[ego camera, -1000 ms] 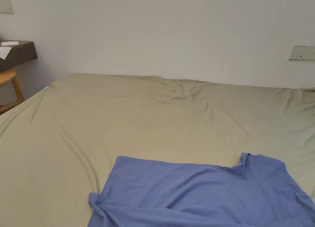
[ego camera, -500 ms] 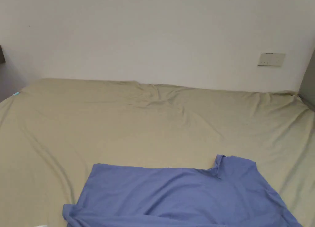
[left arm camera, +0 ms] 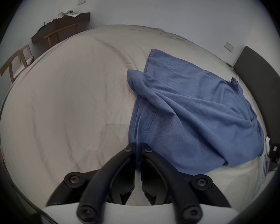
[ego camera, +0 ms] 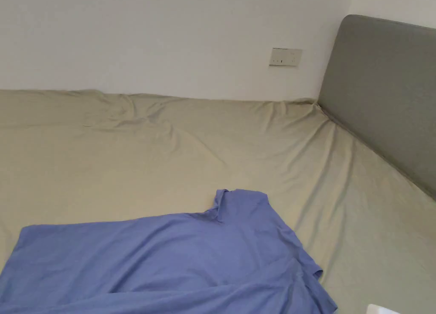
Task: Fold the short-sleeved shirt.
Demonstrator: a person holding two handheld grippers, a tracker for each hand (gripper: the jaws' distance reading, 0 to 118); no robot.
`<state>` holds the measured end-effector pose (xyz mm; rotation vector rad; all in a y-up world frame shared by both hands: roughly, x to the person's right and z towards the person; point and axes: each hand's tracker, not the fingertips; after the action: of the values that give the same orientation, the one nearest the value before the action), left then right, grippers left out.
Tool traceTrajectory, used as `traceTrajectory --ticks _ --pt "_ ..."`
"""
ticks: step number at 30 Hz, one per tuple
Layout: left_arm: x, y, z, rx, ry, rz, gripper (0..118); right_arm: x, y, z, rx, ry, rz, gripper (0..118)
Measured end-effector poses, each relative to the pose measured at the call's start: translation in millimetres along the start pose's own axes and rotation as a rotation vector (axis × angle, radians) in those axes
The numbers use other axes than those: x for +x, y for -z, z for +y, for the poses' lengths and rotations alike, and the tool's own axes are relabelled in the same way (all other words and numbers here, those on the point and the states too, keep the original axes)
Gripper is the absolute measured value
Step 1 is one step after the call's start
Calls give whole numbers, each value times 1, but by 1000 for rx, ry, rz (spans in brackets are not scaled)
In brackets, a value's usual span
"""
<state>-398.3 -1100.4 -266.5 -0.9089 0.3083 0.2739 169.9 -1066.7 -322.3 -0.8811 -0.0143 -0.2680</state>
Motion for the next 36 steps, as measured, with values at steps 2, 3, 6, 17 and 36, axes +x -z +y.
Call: traceTrajectory --ticks 2,3,6,17,36 --pt "3 0 0 2 9 11 5 2 20 1 -28 18 -21 111" --pt "2 2 1 0 10 14 5 5 29 1 -40 21 -28 110" --pt "1 3 3 -13 -4 12 5 6 55 1 -97 13 -72 87" --pt "-11 -57 21 22 -72 -93 3 -3 9 9 -71 -121 -7 13" --pt "-82 -103 -94 -120 -287 -32 23 25 -55 -100 -203 -5 -79 52"
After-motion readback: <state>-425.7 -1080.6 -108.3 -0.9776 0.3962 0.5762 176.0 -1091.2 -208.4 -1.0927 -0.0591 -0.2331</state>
